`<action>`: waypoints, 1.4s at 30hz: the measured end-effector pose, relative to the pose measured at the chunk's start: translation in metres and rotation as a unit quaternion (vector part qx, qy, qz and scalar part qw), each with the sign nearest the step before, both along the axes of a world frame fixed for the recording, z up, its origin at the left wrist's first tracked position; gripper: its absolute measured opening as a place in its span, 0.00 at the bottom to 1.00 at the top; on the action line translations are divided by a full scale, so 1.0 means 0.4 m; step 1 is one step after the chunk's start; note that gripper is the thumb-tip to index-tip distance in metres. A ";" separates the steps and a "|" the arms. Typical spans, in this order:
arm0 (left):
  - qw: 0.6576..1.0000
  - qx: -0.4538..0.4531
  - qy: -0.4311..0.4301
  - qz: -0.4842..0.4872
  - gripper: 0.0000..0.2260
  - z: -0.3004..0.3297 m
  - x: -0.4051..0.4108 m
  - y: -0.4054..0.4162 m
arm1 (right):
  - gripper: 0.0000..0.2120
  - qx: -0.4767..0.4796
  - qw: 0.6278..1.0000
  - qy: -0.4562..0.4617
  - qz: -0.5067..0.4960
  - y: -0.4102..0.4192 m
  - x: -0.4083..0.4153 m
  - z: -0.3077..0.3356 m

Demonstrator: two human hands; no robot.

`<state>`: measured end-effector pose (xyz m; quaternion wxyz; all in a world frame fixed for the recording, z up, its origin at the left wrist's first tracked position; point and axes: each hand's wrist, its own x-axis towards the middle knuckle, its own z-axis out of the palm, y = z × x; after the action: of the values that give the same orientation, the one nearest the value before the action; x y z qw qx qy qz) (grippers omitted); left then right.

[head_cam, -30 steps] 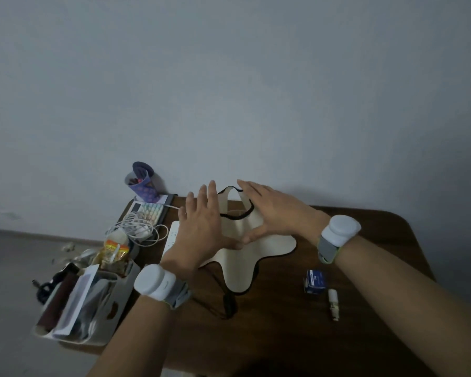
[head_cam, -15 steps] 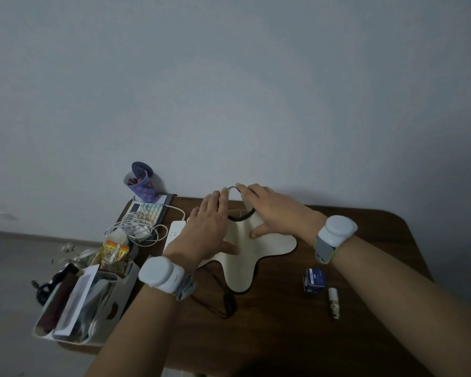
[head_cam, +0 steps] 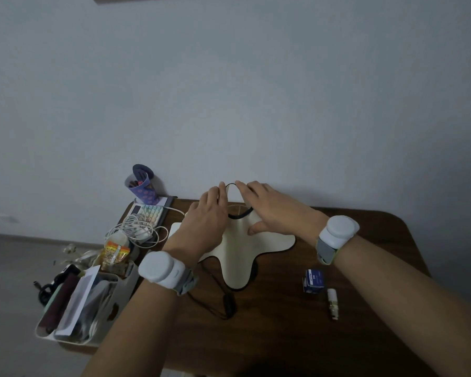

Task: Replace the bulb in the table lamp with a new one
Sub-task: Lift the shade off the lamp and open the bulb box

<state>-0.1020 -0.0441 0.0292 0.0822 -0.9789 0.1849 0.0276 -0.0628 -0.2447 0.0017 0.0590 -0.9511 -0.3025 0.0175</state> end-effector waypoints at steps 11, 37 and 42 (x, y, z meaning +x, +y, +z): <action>0.999 0.033 -0.030 -0.020 0.37 0.125 0.012 -0.054 | 0.57 0.067 0.998 0.003 -0.012 -0.051 -0.014 0.090; 0.975 0.045 -0.077 -0.205 0.38 0.120 0.084 -0.554 | 0.56 0.098 0.975 -0.028 -0.199 -0.539 -0.114 0.065; 0.967 0.039 -0.050 -0.248 0.36 0.029 0.101 -0.693 | 0.56 0.073 0.962 -0.017 -0.261 -0.651 -0.152 -0.016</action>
<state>-0.0617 -0.3214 0.0408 0.1342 -0.8986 0.4162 -0.0355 -0.1236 -0.5050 -0.0048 0.1258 -0.9903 -0.0453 -0.0369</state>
